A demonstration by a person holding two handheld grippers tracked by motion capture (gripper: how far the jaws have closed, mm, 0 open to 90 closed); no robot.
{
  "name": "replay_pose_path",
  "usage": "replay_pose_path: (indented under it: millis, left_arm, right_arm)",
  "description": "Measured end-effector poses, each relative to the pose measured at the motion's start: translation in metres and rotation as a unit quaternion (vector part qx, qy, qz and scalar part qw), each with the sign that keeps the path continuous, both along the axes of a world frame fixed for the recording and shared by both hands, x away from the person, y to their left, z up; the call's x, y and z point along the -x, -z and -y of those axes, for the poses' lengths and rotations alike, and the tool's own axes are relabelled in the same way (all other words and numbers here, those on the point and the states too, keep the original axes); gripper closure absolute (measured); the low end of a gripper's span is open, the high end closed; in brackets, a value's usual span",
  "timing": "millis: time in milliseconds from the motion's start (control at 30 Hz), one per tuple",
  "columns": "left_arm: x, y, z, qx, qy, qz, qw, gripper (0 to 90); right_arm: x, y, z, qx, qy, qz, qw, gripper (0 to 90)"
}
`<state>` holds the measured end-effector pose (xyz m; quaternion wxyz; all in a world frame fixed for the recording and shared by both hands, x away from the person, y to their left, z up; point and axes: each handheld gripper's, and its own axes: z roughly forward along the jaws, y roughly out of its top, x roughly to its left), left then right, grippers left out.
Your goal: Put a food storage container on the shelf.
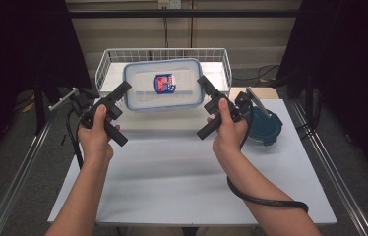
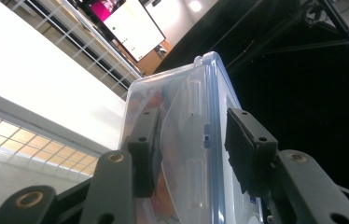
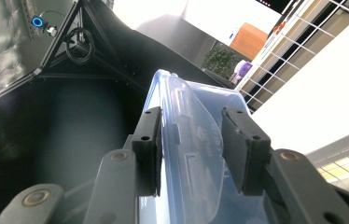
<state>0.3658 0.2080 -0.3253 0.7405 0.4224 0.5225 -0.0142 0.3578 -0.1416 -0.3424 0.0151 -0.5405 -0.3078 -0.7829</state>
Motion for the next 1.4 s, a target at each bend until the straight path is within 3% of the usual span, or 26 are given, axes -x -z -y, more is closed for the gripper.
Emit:
replay_pose_path:
  millis: [733, 933, 1067, 1300, 1400]
  left_arm:
    - [-0.059, -0.013, 0.012, 0.009, -0.030, -0.008, 0.9995, 56.6]
    - [-0.070, -0.012, 0.014, 0.012, -0.039, -0.017, 0.9990, 56.6]
    - [-0.076, -0.008, 0.014, 0.029, -0.047, -0.023, 0.9982, 56.5]
    - [-0.084, -0.006, 0.015, 0.011, -0.045, -0.027, 0.9986, 56.3]
    - [-0.088, -0.004, 0.016, 0.015, -0.048, -0.030, 0.9983, 56.3]
  right_arm:
    - [-0.043, -0.006, -0.001, -0.006, 0.020, -0.028, 0.9994, 59.6]
    - [-0.053, -0.006, -0.002, -0.006, 0.021, -0.038, 0.9990, 59.4]
    - [-0.059, -0.007, -0.004, -0.004, 0.022, -0.041, 0.9989, 59.7]
    - [-0.070, -0.004, -0.003, -0.005, 0.030, -0.051, 0.9982, 59.4]
    - [-0.074, -0.004, -0.003, 0.000, 0.030, -0.056, 0.9980, 59.3]
